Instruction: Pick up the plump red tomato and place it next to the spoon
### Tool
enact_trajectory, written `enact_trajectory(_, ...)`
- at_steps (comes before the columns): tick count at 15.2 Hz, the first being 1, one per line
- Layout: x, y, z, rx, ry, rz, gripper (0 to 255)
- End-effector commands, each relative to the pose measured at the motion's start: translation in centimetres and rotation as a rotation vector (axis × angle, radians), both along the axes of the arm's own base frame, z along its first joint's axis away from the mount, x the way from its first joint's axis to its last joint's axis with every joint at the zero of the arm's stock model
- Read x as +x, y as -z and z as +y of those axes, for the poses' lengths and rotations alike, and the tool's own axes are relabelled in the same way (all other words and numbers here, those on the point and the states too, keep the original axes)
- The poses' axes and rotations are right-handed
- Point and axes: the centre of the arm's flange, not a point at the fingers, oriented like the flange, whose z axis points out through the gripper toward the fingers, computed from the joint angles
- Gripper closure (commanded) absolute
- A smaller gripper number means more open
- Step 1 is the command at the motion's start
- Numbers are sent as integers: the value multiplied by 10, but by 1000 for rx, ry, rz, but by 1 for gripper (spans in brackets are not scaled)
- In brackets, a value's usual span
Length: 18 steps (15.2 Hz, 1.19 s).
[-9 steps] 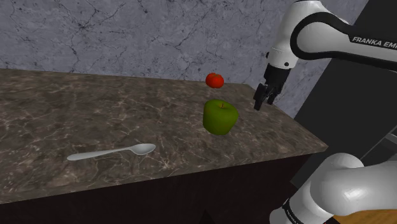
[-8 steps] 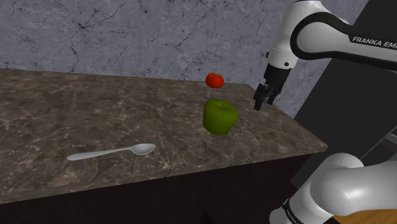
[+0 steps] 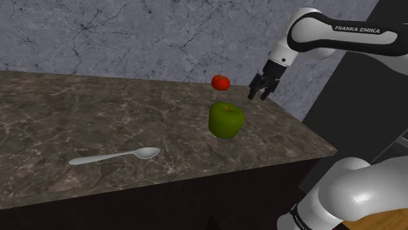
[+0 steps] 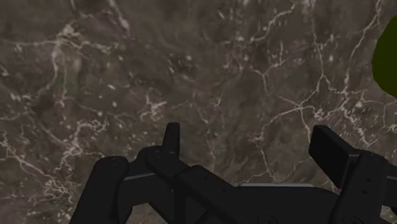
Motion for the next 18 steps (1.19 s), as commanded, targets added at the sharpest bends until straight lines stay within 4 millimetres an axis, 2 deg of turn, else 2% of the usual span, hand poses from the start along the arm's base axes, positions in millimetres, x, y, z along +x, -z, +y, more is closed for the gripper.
enact_trajectory(1,21,6,-23,64,30,-36,0)
enact_trajectory(10,100,31,-110,353,152,-186,0)
enact_trajectory(18,166,65,-188,609,261,-318,0)
